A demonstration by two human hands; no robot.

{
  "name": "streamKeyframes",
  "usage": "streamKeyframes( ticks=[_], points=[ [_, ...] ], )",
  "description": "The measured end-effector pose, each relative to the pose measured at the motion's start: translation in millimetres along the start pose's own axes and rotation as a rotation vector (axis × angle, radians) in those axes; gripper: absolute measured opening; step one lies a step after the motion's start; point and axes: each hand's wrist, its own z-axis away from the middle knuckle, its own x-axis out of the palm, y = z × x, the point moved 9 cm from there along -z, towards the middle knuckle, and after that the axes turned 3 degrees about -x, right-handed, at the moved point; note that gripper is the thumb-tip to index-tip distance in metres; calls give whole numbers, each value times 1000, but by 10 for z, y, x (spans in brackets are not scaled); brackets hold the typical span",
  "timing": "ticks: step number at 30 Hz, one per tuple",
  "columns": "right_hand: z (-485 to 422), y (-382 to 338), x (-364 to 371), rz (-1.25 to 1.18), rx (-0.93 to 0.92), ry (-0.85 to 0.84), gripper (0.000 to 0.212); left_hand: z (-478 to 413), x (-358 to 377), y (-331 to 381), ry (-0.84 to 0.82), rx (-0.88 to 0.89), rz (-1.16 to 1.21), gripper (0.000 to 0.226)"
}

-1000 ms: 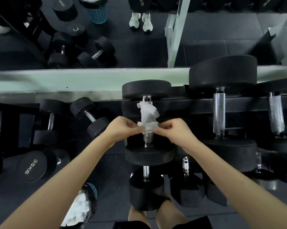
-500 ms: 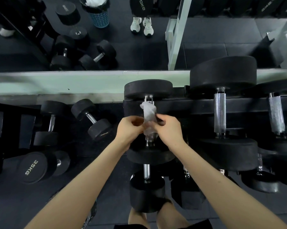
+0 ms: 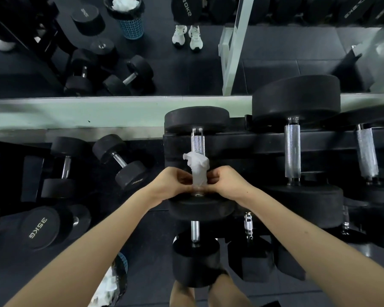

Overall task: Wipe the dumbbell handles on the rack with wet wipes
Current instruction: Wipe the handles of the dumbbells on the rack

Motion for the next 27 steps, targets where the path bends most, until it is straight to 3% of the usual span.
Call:
streamKeyframes(
  ticks=[3, 7, 12, 15, 18, 20, 24, 27],
  points=[
    [0, 12, -11, -6, -15, 61, 33, 22, 21, -39, 35, 8, 108, 30],
    [-9, 25, -82, 187, -41, 212, 41, 37, -69, -53, 217, 48, -73, 29],
    [-48, 62, 20, -140, 24, -22, 34, 12, 25, -29, 8, 32, 138, 29],
    [-41, 50, -22, -9, 0, 91, 28, 27, 0, -48, 67, 35, 123, 29],
    [32, -74, -79, 310, -55, 228, 48, 30, -46, -34, 172, 64, -56, 28],
    [11, -31, -81, 269, -52, 215, 49, 28, -39, -8, 158, 79, -99, 27],
    [-49, 87, -31, -4, 17, 61, 40, 27, 31, -49, 12, 1, 102, 24],
    [-7, 3, -28, 149, -16, 71, 33, 0, -47, -44, 83, -17, -35, 21]
  ],
)
